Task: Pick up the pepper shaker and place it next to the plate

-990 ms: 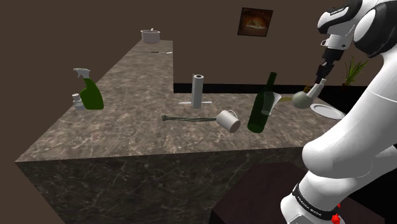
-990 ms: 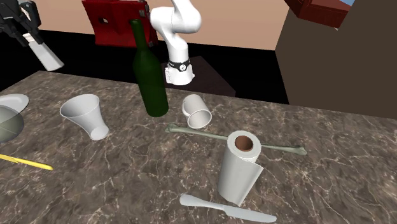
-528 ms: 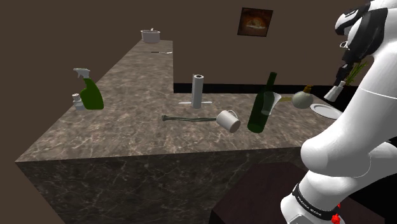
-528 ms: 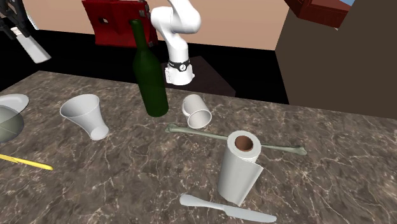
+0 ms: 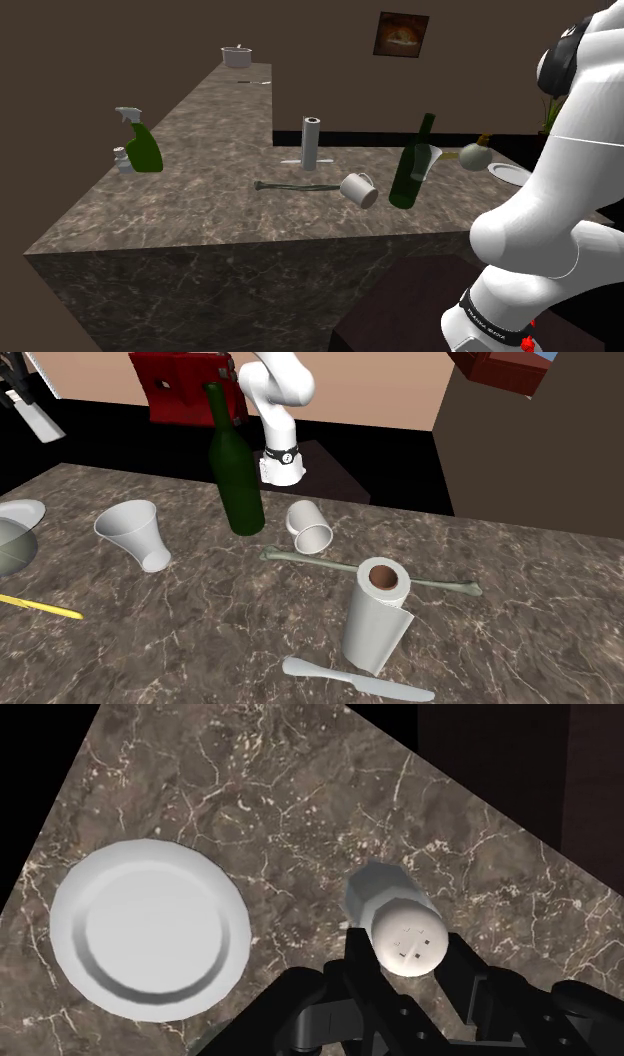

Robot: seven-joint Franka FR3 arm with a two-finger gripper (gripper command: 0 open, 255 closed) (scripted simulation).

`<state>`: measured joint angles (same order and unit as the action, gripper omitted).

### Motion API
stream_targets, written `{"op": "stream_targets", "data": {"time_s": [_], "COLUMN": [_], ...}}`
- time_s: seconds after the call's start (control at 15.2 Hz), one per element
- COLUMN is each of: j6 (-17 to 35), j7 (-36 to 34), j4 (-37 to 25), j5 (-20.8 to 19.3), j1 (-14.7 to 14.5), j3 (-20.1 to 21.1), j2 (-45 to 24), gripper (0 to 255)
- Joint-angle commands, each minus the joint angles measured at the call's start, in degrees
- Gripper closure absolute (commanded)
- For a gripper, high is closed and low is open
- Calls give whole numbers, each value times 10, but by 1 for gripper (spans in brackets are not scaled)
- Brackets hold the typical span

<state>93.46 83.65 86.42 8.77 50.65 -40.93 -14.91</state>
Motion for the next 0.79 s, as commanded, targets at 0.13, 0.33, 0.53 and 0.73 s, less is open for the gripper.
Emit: {"op": "stream_targets", "data": {"time_s": [0.13, 0.33, 0.53, 0.73], "j6": [26, 49, 71, 93], "j7": [6, 7, 8, 10], "j4": [20, 43, 64, 84], "j5": [5, 6, 7, 10], "j1": [3, 0, -1, -2], "j3": [1, 2, 3, 4], "j2": [-8, -8, -9, -12], "gripper": [255, 255, 255, 255]}}
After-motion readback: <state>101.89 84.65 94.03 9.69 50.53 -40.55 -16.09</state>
